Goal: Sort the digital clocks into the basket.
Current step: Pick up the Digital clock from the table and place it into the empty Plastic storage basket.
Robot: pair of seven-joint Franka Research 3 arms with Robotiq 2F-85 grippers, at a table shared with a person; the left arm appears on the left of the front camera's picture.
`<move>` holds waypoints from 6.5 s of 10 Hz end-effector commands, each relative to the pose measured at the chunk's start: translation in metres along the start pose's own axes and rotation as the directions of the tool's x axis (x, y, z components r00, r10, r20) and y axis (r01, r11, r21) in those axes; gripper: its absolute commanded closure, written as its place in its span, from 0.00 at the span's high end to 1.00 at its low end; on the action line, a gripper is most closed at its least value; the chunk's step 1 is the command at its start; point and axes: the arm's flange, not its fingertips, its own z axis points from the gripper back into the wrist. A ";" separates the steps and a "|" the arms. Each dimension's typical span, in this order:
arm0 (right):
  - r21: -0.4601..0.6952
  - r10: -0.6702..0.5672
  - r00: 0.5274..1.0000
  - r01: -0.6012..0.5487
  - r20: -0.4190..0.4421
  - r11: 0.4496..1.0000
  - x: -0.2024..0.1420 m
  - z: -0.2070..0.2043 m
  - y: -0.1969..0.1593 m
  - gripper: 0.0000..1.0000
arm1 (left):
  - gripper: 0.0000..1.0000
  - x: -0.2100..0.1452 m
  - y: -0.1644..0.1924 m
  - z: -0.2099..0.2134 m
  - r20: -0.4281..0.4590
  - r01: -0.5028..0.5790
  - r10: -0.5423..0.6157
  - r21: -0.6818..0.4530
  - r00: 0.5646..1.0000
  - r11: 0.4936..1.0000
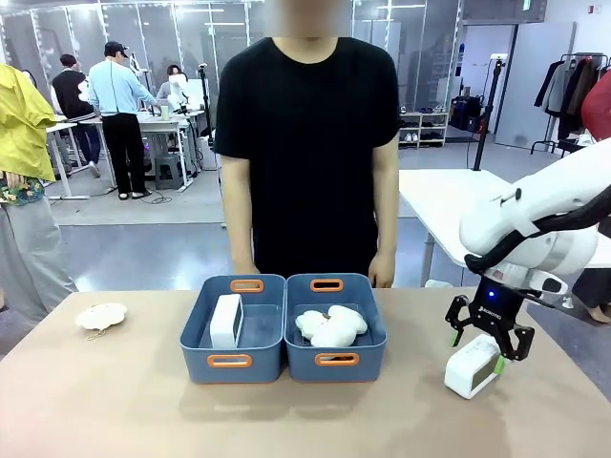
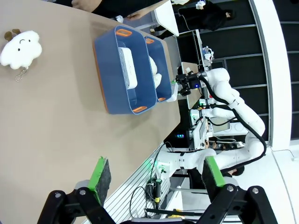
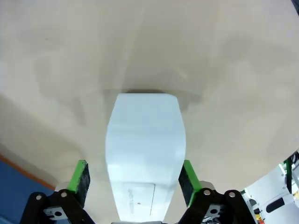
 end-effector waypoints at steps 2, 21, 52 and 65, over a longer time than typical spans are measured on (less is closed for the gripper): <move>-0.145 -0.080 0.996 0.084 0.033 0.986 -0.004 -0.014 0.023 0.68 | 1.00 0.003 -0.003 -0.001 0.011 -0.009 0.009 0.012 1.000 1.000; 0.365 0.412 0.884 -0.467 0.220 0.806 -0.129 0.157 -0.170 0.40 | 1.00 0.003 -0.003 -0.001 0.011 -0.009 0.009 0.012 1.000 1.000; -0.024 0.971 0.234 -0.971 0.057 0.236 -0.269 0.149 0.116 0.53 | 1.00 0.003 -0.003 -0.001 0.011 -0.009 0.009 0.012 1.000 1.000; 0.112 0.812 0.574 -0.818 0.100 0.564 -0.300 -0.002 0.305 0.53 | 1.00 0.003 -0.003 -0.001 0.011 -0.009 0.009 0.012 1.000 1.000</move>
